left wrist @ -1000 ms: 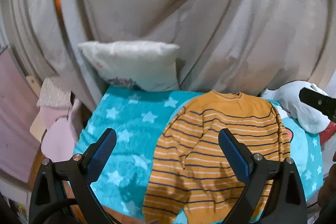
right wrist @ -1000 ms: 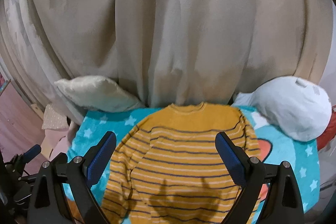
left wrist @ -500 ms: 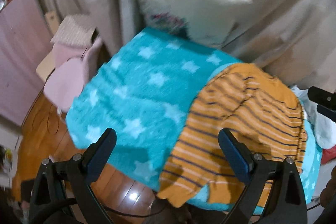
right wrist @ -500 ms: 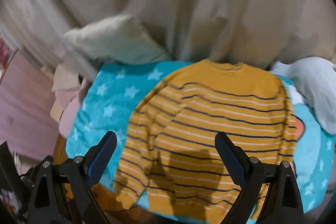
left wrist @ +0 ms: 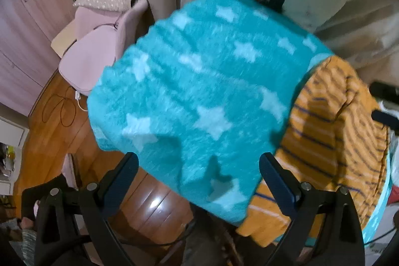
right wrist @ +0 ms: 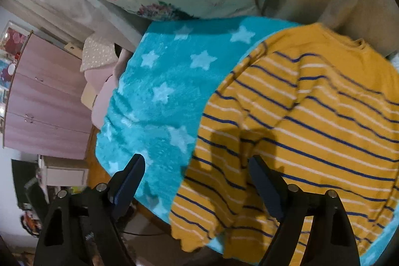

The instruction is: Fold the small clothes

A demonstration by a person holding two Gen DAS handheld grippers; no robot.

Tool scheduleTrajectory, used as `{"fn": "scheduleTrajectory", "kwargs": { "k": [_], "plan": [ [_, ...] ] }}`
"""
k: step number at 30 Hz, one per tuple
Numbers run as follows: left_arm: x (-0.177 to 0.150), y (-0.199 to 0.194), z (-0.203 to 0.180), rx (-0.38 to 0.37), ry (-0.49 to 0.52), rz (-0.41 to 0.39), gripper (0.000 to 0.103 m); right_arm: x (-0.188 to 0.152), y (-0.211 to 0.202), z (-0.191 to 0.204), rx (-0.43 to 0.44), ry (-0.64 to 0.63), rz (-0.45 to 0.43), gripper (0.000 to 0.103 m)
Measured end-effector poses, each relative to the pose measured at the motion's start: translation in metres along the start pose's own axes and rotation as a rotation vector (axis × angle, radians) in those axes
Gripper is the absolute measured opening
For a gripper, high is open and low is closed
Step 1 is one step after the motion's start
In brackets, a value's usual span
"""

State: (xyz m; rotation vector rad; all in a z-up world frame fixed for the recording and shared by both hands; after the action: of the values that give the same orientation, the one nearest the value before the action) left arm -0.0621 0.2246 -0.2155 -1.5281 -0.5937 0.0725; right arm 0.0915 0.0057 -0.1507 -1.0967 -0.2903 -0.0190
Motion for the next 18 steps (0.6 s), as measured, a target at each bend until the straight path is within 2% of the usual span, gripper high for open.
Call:
{"fn": "scheduleTrajectory", "kwargs": {
  "k": [2,5,8,10,12,13,14,16,17,18],
  "plan": [
    [0.0,0.006,-0.001,-0.029,0.021,0.01,0.097,0.007,0.022,0.004,-0.003,-0.001,0.043,0.086],
    [-0.001,0.016,-0.013,-0.135,0.056,0.03,0.097,0.016,0.047,-0.002,-0.054,0.016,0.069,0.084],
    [-0.011,0.041,-0.041,-0.21,0.123,0.108,0.097,0.028,0.075,-0.017,-0.07,0.061,0.118,0.083],
    [-0.023,0.062,-0.059,-0.259,0.142,0.19,0.081,0.036,0.09,-0.023,-0.071,0.078,0.144,0.081],
    [-0.035,0.078,-0.073,-0.277,0.156,0.271,0.07,0.042,0.103,-0.025,-0.061,0.073,0.168,0.079],
    [-0.04,0.083,-0.08,-0.271,0.167,0.288,0.069,0.045,0.107,-0.025,-0.058,0.073,0.174,0.079],
    [-0.04,0.081,-0.085,-0.262,0.176,0.265,0.069,0.047,0.11,-0.024,-0.05,0.075,0.181,0.078],
    [-0.04,0.081,-0.093,-0.297,0.179,0.27,0.066,0.049,0.117,-0.021,-0.047,0.06,0.196,0.078],
    [-0.04,0.08,-0.094,-0.289,0.172,0.263,0.058,0.049,0.121,-0.019,-0.056,0.051,0.204,0.078],
    [-0.039,0.08,-0.094,-0.273,0.169,0.258,0.033,0.05,0.127,-0.018,-0.064,0.045,0.218,0.077]
  ]
}}
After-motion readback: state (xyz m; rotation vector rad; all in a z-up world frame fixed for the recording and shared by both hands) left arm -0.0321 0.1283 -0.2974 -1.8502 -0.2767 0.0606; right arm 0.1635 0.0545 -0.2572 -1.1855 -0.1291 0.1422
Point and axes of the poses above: each gripper's, at about its wrist camera, not at the fingertips, and y roughly the way its jaws point, z to its left, x to its top, the point moved 3 cm from there along y, roughly the way its jaws point
